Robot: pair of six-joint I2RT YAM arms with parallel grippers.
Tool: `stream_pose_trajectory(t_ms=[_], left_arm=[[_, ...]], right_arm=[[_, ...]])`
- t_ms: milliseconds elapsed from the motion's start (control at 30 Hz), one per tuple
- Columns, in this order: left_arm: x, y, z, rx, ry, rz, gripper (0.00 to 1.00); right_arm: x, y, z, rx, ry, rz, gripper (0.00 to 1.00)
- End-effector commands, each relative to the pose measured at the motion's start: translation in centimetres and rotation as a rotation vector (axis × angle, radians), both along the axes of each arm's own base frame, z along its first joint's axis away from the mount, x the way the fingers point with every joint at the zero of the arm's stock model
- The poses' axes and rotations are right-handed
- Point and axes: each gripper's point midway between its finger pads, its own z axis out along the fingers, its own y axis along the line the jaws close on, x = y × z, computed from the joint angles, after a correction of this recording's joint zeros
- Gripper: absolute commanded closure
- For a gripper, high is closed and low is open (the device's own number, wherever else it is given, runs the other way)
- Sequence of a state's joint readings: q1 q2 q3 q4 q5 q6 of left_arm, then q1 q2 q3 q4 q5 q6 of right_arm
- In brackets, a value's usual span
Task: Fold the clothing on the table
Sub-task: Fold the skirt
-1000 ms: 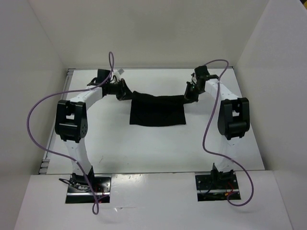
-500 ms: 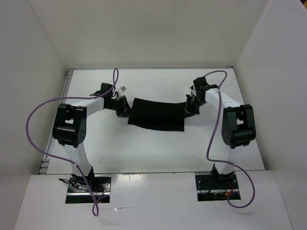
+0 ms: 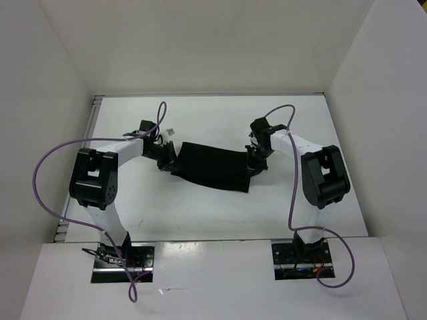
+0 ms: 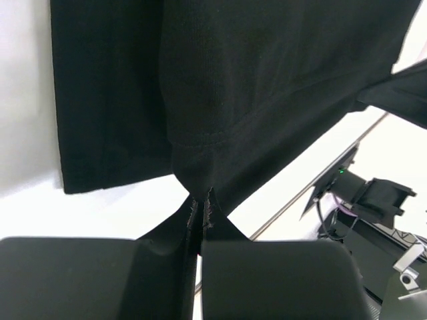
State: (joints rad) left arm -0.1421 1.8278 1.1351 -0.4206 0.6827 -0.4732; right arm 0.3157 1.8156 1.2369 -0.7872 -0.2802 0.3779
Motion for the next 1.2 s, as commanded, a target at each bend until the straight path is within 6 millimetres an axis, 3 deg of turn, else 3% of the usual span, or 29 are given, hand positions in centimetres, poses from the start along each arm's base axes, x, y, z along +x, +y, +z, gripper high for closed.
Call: stream_pose_trajectory(t_ms=[0,200,267,333,400,433,533,600,633,700,767,867,1000,1167], left_arm=[[-1.2,0.8,0.7,0.061,-0.027,-0.017,1.00],[-1.5,2.2,-1.8,0.158,0.018,0.004,1.00],[-1.6,2.7,-3.0,0.193,0.035,0.014,0.92],[-1.4,2.7,-3.3,0.199,0.037,0.024,0.86],[-0.6,3.0,-3.1,0.217,0.022,0.045,0.67],[-0.2,2.9,-1.9,0.213,-0.003,0.048,0.64],[2.2,3.1,2.5,0.223,-0.118,0.083,0.58],[4.4,3.5,5.9,0.245,-0.221,0.116,0.57],[4.9,3.4,7.5,0.236,-0.265,0.122,0.57],[5.6,2.7,8.7,0.222,-0.310,0.093,0.58],[6.9,1.4,9.9,0.177,-0.358,0.042,0.77],[7.9,-1.2,8.6,0.069,-0.335,-0.053,1.00],[8.4,-3.3,5.9,0.025,-0.298,-0.137,1.00],[9.1,-3.2,1.7,0.052,-0.231,-0.123,1.00]], right_arm=[[-1.8,-0.1,0.4,-0.067,0.022,0.023,1.00],[-4.4,1.4,-0.4,-0.081,0.068,0.080,1.00],[-5.2,1.8,-1.0,-0.091,0.088,0.102,1.00],[-6.1,2.5,-1.1,-0.076,0.106,0.127,0.88],[-6.9,2.6,-1.1,-0.050,0.132,0.153,0.80],[-7.0,2.6,-0.2,-0.049,0.128,0.153,0.71],[-5.9,3.0,4.1,-0.020,0.037,0.152,0.60],[-4.3,3.2,7.1,-0.016,-0.050,0.130,0.60],[-3.7,3.3,7.6,-0.022,-0.072,0.115,0.60],[-2.6,3.3,8.2,-0.031,-0.112,0.094,0.63],[-1.4,3.7,7.7,-0.034,-0.137,0.059,0.70],[0.6,4.2,6.0,-0.048,-0.161,0.017,0.86],[1.8,5.2,3.2,-0.043,-0.125,-0.009,0.92],[0.6,4.6,-0.4,-0.100,-0.057,-0.013,0.93]])
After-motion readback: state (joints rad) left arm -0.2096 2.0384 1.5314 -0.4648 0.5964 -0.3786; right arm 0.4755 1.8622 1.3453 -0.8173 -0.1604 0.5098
